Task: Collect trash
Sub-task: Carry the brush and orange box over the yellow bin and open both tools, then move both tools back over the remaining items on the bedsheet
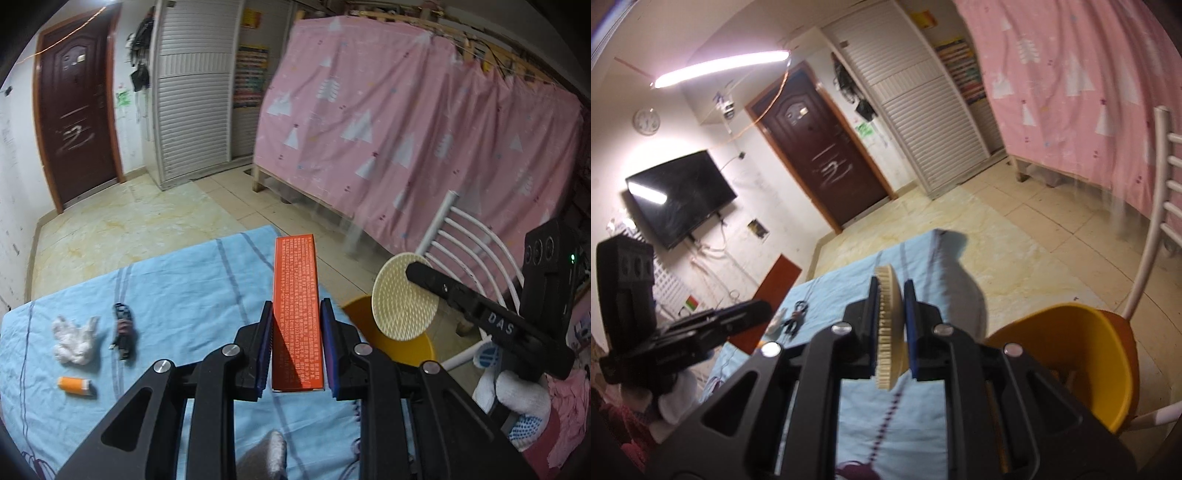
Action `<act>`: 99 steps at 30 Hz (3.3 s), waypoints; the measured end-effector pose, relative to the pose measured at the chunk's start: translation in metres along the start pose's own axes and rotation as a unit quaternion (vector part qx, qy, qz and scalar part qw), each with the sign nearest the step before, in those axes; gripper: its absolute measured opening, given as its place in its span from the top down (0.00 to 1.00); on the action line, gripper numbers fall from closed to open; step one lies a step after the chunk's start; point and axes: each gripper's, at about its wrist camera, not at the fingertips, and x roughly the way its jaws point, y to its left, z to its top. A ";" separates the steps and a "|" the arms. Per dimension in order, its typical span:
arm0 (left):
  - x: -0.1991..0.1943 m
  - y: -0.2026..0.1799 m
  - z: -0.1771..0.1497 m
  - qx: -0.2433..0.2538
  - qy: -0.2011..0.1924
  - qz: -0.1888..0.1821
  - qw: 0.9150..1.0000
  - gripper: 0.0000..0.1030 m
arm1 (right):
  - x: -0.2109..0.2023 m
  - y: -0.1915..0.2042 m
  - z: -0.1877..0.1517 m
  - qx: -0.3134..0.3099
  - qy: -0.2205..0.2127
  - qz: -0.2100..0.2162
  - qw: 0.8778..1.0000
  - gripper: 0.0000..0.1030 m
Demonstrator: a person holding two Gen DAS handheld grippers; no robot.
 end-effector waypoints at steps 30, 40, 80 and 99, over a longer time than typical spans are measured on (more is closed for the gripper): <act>0.074 -0.120 -0.005 0.077 0.061 -0.058 0.993 0.85 | -0.006 -0.098 -0.006 0.017 -0.008 -0.145 0.989 0.88; 0.104 -0.127 -0.001 0.070 0.087 -0.060 0.992 0.74 | -0.015 -0.106 -0.004 0.035 -0.023 -0.149 0.988 0.55; 0.006 0.080 -0.010 -0.085 -0.002 0.031 0.996 0.39 | 0.068 0.067 -0.028 -0.102 0.061 -0.047 0.992 0.18; -0.014 0.215 -0.022 -0.141 -0.005 0.112 0.984 0.30 | 0.124 0.176 -0.084 -0.212 0.143 0.007 0.967 0.14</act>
